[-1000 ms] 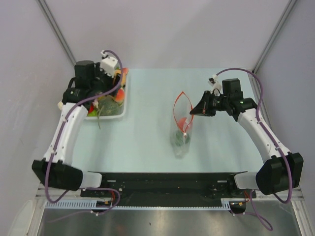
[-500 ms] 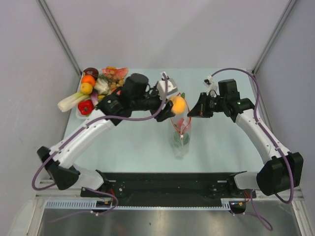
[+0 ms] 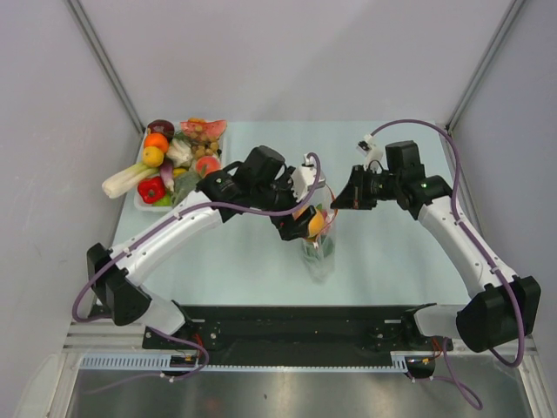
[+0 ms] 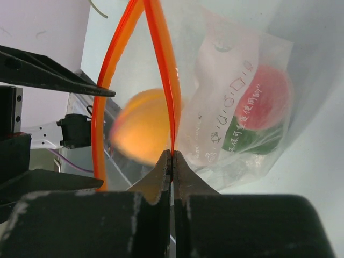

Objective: Place the food in the zip-top bag and seal the zipper
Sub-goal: Place the fake fruit in the zipper food storage bag, then adjust the zipper food storage bag at the center of the board.

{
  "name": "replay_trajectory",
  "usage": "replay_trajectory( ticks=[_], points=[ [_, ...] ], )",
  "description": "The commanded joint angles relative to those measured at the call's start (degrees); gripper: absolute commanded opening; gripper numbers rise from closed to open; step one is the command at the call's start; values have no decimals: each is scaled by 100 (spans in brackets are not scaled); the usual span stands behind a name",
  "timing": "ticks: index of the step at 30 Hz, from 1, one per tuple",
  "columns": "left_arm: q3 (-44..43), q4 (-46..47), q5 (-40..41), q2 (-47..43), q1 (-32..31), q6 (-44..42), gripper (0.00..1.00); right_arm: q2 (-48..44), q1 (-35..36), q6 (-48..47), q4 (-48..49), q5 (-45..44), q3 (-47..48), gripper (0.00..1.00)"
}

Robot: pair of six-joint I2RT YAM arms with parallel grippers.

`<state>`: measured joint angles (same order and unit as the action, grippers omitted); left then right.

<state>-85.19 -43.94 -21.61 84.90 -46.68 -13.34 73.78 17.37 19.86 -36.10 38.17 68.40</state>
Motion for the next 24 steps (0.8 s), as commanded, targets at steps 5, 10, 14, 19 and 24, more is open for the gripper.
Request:
replay_trajectory(
  ticks=[5,10,14,19,24],
  points=[
    [239,8,-554,-1019,9,-676,100,-311,223,-307,59,59,305,0],
    [879,202,-915,-1546,9,-1801,99,-417,373,-483,-20,-20,297,0],
    [1407,841,-986,-1828,-43,-2470,98,-443,478,-527,-20,-56,279,0],
    [1663,862,-820,-1601,-350,-3296,94,-435,522,-553,-38,-82,332,0],
    [1813,554,-564,-1406,-685,-3746,61,-391,540,-597,-117,-99,489,0]
  ],
)
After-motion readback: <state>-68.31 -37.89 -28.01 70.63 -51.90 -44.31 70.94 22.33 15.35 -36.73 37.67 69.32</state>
